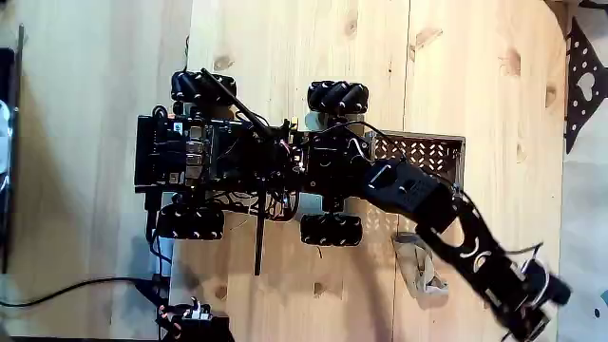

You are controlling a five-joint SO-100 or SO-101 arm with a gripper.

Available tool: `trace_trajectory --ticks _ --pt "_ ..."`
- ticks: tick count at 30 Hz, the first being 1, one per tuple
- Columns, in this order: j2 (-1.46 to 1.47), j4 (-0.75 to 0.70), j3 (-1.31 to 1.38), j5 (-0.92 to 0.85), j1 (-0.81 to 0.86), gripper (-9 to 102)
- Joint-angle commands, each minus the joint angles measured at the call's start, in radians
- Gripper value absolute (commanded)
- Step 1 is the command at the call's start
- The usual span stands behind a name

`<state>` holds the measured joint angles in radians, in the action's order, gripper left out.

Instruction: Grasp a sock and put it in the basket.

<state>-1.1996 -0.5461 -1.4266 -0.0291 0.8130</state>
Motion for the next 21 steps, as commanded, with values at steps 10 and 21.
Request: trace_trajectory --ticks 10,21 --pt "-0.132 -0.382 0.032 -0.29 0.143 0" --pt "0.084 -0.37 0.032 -0.422 0.149 0"
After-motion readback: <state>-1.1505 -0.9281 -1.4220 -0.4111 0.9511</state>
